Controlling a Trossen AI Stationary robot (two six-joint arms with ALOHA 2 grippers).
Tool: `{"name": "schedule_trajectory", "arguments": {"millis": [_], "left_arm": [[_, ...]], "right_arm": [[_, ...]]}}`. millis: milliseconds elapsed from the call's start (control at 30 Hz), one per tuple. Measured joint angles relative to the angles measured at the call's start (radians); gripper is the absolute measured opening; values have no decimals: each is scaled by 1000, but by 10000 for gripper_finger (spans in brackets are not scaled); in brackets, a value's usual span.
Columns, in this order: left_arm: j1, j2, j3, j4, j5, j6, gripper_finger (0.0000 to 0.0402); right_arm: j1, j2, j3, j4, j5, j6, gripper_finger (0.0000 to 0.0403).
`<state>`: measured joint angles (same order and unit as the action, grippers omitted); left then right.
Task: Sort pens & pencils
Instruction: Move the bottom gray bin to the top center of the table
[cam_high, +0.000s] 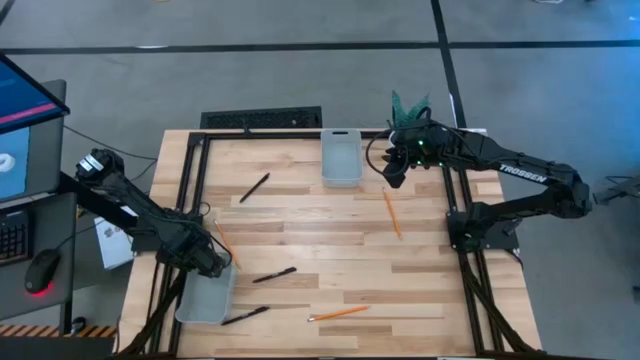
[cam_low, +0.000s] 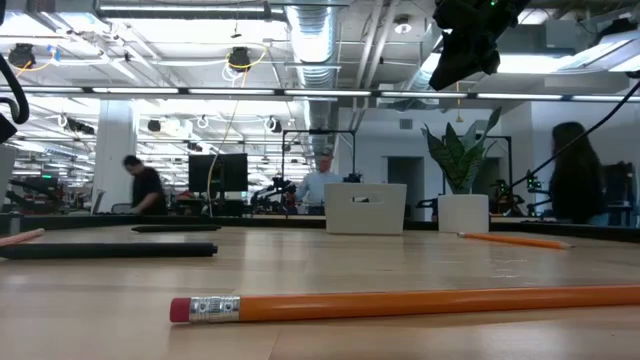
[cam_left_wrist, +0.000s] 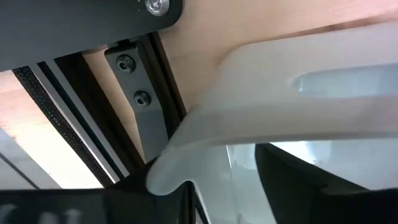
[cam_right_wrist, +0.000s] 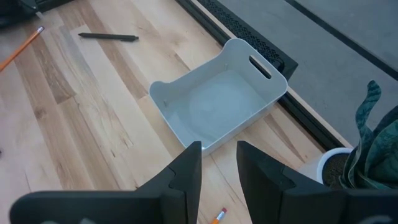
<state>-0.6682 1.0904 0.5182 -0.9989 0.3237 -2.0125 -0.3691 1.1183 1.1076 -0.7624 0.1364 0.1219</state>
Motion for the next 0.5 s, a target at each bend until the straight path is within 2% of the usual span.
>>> {"name": "schedule_trajectory", "arguments": {"millis": [267, 500], "left_arm": [[0, 0, 0, -1, -78, -32, 90], [0, 0, 0, -1, -84, -37, 53]], "right_arm": [[0, 0, 0, 0, 0, 0, 123], [0, 0, 0, 0, 0, 0, 123]]}}
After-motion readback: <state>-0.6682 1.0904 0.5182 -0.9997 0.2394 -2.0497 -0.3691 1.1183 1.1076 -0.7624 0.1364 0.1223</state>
